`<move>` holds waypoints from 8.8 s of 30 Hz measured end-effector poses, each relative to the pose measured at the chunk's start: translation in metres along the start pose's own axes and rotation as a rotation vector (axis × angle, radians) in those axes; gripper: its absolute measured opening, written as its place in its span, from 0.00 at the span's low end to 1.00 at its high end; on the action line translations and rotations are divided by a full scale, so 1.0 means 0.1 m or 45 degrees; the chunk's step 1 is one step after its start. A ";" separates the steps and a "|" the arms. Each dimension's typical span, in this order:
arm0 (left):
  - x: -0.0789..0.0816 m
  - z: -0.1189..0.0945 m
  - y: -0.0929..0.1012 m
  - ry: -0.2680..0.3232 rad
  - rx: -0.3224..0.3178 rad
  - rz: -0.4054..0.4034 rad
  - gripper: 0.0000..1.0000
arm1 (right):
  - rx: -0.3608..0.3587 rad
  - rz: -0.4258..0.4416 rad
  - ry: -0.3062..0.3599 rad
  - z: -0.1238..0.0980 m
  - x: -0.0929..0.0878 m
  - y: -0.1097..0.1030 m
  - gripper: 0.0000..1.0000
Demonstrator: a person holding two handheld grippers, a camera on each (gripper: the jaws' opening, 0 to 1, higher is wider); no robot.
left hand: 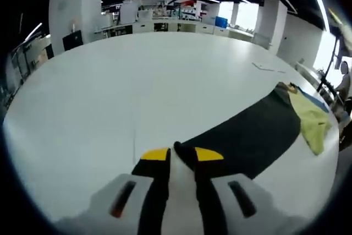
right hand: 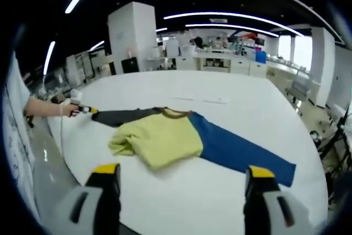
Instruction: Fold the garment on the visible template until the final outline fits inside the template.
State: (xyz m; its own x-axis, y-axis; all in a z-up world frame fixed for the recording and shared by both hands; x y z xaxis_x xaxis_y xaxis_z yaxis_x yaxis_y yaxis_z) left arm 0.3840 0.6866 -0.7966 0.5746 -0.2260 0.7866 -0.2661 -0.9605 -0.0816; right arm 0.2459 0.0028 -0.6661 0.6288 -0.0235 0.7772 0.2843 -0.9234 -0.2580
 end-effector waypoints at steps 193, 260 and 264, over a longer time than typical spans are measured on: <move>0.46 -0.86 4.25 0.059 -0.594 0.163 0.68 | 0.510 -0.179 -0.059 2.38 0.75 0.15 0.26; 0.72 0.09 4.65 0.060 -0.488 0.480 0.36 | 0.619 -0.531 -0.056 1.66 -0.20 0.32 0.38; 0.71 0.15 4.61 0.044 -0.469 0.488 0.31 | 0.601 -0.462 -0.063 1.79 -0.20 0.35 0.28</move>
State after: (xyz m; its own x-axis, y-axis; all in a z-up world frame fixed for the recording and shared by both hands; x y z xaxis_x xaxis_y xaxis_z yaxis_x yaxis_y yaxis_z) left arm 0.3141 0.2256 -0.7877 0.3590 -0.5380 0.7627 -0.7097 -0.6881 -0.1513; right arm 0.3724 0.0394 -0.7932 0.4615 0.2898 0.8385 0.7708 -0.5989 -0.2172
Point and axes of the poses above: the point that each gripper's makers call its tool centre point, and the gripper's own axes: z roughly forward along the fingers, y roughly to its right, x roughly out of its top, the point moved 5 cm from there along -z, roughly backward along the fingers, and after that the axes turned 13 degrees about z, right-handed, at the moved point
